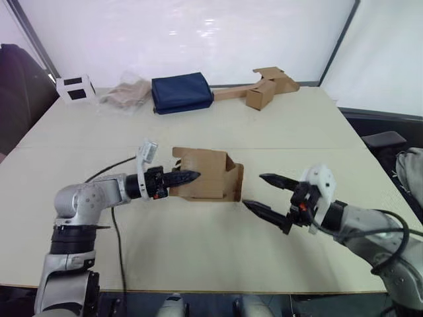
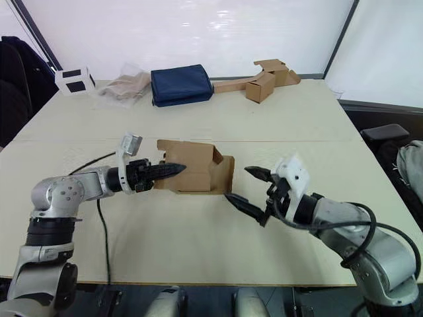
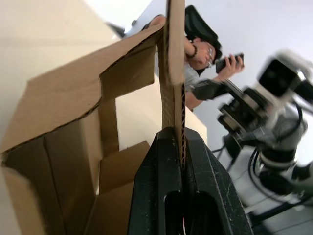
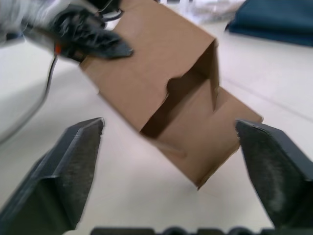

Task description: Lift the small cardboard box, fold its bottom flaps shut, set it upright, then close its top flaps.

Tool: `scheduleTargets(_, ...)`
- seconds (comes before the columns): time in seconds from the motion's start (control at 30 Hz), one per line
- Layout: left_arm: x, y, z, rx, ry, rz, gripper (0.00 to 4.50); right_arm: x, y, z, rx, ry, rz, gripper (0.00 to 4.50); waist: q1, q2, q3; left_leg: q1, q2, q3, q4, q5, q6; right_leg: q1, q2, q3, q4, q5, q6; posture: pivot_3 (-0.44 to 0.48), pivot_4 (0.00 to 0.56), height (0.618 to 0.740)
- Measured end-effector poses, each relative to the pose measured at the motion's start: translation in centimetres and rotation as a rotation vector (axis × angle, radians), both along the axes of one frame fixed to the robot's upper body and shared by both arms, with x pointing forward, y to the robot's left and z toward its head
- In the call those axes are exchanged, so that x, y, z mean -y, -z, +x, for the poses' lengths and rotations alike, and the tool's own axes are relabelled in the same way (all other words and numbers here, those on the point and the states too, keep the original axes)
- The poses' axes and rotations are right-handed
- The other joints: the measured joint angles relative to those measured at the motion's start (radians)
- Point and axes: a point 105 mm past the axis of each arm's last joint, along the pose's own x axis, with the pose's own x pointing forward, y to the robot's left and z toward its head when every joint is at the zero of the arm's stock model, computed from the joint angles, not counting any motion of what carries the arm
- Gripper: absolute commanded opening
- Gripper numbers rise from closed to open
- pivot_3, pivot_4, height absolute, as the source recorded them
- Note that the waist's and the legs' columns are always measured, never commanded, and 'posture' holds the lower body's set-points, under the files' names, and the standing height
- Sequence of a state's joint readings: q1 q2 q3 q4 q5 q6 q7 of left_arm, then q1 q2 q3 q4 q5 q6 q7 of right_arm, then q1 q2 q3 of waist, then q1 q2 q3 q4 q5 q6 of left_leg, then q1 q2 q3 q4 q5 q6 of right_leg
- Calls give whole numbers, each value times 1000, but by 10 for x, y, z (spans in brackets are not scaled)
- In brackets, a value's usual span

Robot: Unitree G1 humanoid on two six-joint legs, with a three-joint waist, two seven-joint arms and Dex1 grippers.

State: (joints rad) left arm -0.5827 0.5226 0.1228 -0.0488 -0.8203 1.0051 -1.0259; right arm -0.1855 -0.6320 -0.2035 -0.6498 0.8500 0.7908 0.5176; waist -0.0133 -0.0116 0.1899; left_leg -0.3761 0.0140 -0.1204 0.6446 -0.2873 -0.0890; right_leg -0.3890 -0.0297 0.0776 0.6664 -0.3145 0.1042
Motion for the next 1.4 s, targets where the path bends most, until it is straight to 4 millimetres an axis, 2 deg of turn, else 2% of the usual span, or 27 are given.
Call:
scheduleTargets(0.13, 0, -4, 0, 140, 17, 46, 0, 1, -19, 20, 42, 44, 84, 1461, -7, 0, 0, 0, 0, 0, -2, 0, 0, -1, 1, 0, 0, 0, 0, 0, 150, 740)
scheduleTargets(0.23, 1, -5, 0, 209, 33, 64, 0, -2, -26, 32, 64, 66, 124, 198, -7, 0, 0, 0, 1, 0, -2, 0, 1, -2, 1, 0, 0, 0, 0, 0, 150, 740)
scheduleTargets(0.27, 1, -6, 1, 228, 31, 66, 0, -4, -25, 35, 64, 73, 129, 66, -7, 0, 0, 0, 1, 0, -2, 0, 1, -2, 1, 0, 0, 0, 0, 0, 150, 740)
scheduleTargets(0.4, 0, -14, 5, 302, 22, 69, 0, -11, -13, 43, 37, 91, 121, 66, -5, 1, 0, -1, 0, 0, -2, 0, 1, -2, 1, 0, 0, 0, 0, 0, 150, 740)
scheduleTargets(0.57, 0, -20, 8, 333, 20, 61, 0, -13, -11, 45, 51, 105, 103, 66, -7, 1, 0, -1, 0, 0, -1, 0, 1, -2, 1, 0, 0, 0, 0, 0, 150, 740)
scheduleTargets(0.8, 0, -21, 5, 333, 43, 54, 0, -27, -4, 44, 33, 72, 100, 66, -16, 1, 0, -1, 1, 0, -1, -1, 1, -2, 1, 0, 1, 0, 0, 0, 150, 740)
scheduleTargets(1.4, -1, -19, -8, 180, 135, 22, 0, -52, -7, 42, 124, 24, 24, 66, -32, 1, 0, -1, 1, 0, -2, -1, 1, -3, 1, 0, 1, 0, 0, 0, 150, 740)
